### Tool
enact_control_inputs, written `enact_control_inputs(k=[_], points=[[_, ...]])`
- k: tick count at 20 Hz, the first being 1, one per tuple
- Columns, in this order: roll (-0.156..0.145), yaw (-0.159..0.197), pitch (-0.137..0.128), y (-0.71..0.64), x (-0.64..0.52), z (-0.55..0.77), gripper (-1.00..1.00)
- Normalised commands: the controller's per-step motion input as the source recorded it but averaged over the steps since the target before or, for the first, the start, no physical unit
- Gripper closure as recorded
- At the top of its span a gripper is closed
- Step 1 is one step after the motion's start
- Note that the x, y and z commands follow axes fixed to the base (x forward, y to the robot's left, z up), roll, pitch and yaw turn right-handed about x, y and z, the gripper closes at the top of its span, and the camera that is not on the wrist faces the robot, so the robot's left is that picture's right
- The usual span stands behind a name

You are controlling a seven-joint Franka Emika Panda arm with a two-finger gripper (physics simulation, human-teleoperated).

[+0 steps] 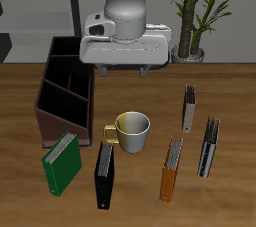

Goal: Place the black book into the right desk caddy's back compartment

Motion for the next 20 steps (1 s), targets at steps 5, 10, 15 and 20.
enact_control_inputs(k=[5, 10, 15, 20], points=[[-0.034, 0.024, -0.014, -0.27, 0.24, 0.00, -1.00], [0.005, 0.014, -0.013, -0.20, 0.20, 0.00, -1.00], [0.025, 0.059, 0.018, -0.13, 0.27, -0.15, -1.00], [0.006, 0.019, 0.000, -0.13, 0.17, -0.17, -1.00]])
